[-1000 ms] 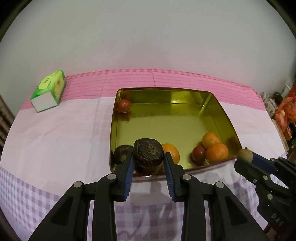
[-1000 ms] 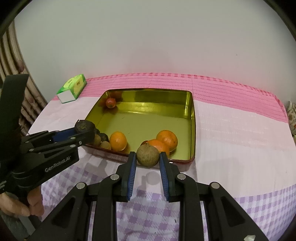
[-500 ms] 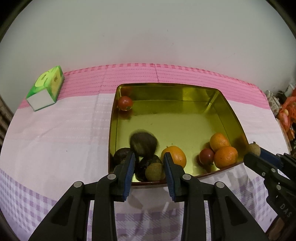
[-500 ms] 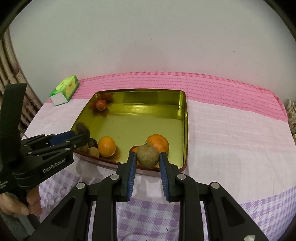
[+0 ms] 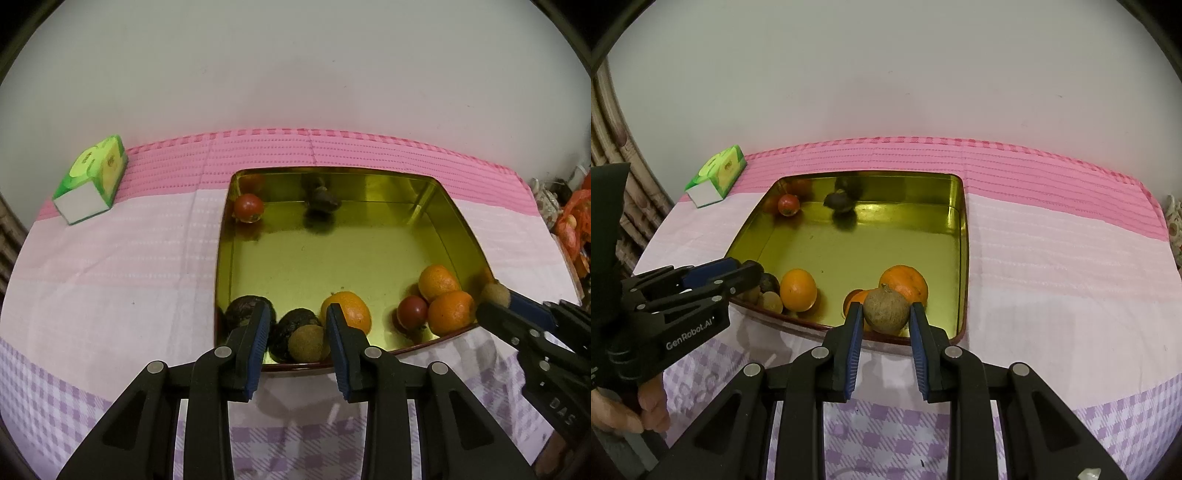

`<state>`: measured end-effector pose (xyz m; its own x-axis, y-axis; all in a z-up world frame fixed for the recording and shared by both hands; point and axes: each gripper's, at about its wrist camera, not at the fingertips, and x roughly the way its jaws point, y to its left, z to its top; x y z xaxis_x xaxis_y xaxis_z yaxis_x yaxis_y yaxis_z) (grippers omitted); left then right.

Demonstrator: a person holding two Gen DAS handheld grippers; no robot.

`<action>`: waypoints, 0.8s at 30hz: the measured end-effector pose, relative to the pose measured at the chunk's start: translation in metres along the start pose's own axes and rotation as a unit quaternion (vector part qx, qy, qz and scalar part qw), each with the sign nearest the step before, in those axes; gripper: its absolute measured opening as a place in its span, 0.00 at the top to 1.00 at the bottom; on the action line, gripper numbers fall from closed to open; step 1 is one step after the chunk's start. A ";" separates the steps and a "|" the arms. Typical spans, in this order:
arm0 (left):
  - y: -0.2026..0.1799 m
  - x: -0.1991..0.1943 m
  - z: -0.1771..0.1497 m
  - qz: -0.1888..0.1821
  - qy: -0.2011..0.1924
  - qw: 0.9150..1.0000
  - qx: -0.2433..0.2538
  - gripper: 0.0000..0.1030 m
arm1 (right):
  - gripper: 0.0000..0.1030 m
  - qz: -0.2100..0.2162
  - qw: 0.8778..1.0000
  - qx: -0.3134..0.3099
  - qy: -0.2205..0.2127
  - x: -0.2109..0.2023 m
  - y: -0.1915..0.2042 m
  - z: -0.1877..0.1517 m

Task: Organize fruits
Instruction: 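Open right gripper to drop the round fruit in the tin while left releases dark fruit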

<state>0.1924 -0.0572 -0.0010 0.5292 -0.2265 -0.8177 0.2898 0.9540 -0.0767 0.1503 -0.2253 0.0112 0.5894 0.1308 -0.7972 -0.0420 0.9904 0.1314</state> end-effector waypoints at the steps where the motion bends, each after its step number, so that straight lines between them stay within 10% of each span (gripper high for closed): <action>1: 0.000 0.000 0.000 0.001 -0.001 1.000 0.002 0.68 | 0.77 0.001 1.000 -0.001 0.000 0.001 0.000 0.001; 24: 0.006 -0.019 -0.010 0.020 -0.011 1.000 -0.006 0.67 | 0.77 -0.016 1.000 -0.010 0.013 0.020 0.006 0.016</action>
<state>0.1761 -0.0451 0.0083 0.5582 -0.1916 -0.8073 0.2578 0.9649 -0.0507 0.1751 -0.2170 0.0054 0.5690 0.0993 -0.8163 -0.0398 0.9948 0.0933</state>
